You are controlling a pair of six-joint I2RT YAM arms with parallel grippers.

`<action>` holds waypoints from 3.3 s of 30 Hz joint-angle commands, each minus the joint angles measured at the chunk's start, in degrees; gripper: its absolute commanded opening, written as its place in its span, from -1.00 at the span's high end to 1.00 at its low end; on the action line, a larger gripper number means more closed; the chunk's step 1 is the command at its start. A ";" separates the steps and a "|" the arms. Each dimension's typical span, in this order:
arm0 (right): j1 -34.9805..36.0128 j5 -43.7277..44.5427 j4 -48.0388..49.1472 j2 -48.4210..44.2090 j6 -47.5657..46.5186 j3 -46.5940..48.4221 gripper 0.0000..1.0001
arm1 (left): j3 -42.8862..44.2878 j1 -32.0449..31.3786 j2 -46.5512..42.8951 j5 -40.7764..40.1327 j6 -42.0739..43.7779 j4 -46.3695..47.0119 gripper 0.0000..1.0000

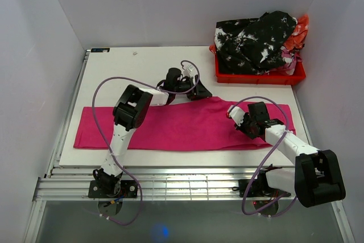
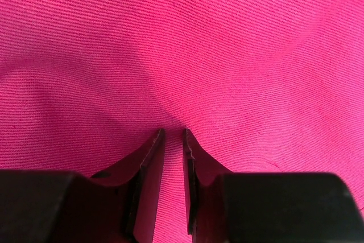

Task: Fold and stack the trousers
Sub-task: Fold the trousers

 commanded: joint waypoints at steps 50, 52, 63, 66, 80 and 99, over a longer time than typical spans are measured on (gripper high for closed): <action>-5.66 -8.26 -24.99 0.98 -1.43 16.46 -0.20 | 15.46 14.09 -12.17 -4.82 32.42 -39.66 -0.96; -9.35 -9.58 -26.84 3.35 -2.91 18.74 -0.32 | 14.33 16.12 -18.03 -6.91 38.05 -52.29 -0.96; -22.35 -7.24 -32.39 19.60 -6.70 24.55 -0.49 | -12.11 40.20 -37.49 -17.37 60.92 -79.88 -0.77; -26.40 -2.75 -31.16 24.52 -7.49 25.52 -0.49 | -17.66 43.90 -38.38 -23.88 64.35 -79.27 -0.63; -35.20 -3.16 -33.44 29.82 -7.86 30.88 -0.40 | -11.69 58.32 -39.25 -31.70 70.24 -83.75 -0.89; -34.76 -4.23 -34.41 25.42 -7.67 27.55 -0.40 | -21.98 60.25 -32.14 -31.72 67.71 -68.81 -0.39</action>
